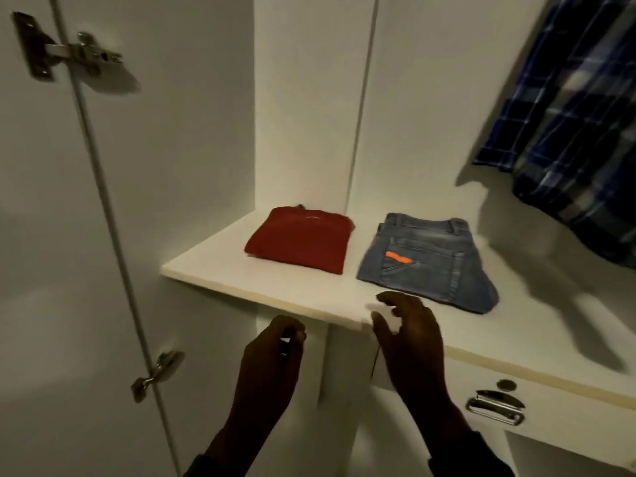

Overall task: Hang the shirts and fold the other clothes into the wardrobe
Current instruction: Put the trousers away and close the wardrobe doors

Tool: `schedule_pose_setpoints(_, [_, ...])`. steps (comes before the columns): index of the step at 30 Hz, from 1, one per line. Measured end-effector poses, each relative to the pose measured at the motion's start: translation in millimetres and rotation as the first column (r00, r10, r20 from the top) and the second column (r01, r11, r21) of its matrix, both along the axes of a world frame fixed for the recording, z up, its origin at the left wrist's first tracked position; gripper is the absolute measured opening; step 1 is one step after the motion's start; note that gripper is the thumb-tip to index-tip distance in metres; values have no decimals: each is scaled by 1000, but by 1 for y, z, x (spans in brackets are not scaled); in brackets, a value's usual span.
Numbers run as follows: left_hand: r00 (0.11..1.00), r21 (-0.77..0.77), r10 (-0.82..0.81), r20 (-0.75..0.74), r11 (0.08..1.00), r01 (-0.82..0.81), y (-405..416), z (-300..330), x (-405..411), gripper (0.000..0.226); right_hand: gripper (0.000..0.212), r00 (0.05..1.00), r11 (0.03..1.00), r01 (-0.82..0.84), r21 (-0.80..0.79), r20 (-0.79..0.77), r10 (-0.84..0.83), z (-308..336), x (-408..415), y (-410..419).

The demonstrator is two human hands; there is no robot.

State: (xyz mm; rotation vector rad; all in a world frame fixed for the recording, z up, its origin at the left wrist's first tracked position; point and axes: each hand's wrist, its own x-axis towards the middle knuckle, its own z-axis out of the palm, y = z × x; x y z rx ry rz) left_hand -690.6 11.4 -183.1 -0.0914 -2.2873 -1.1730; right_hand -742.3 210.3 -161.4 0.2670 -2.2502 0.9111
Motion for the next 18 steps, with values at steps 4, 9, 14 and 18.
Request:
schedule_pose_setpoints(4, [981,-262,-92,-172,964,44,44,14,-98,23,64,963,933,249,261,36,-267,9,-54,85])
schedule_pose_setpoints(9, [986,-266,-164,10,951,161,86,30,-191,37,79,912,812,158,562,231,-338,14,-113,131])
schedule_pose_setpoints(14, [976,-102,-173,131,977,187,112,12,-219,43,68,898,839,28,543,356,-261,11,-141,155])
schedule_pose_setpoints(18, [984,-23,-134,120,990,137,125,2,-229,48,72,928,874,17,486,319,-195,9,-155,170])
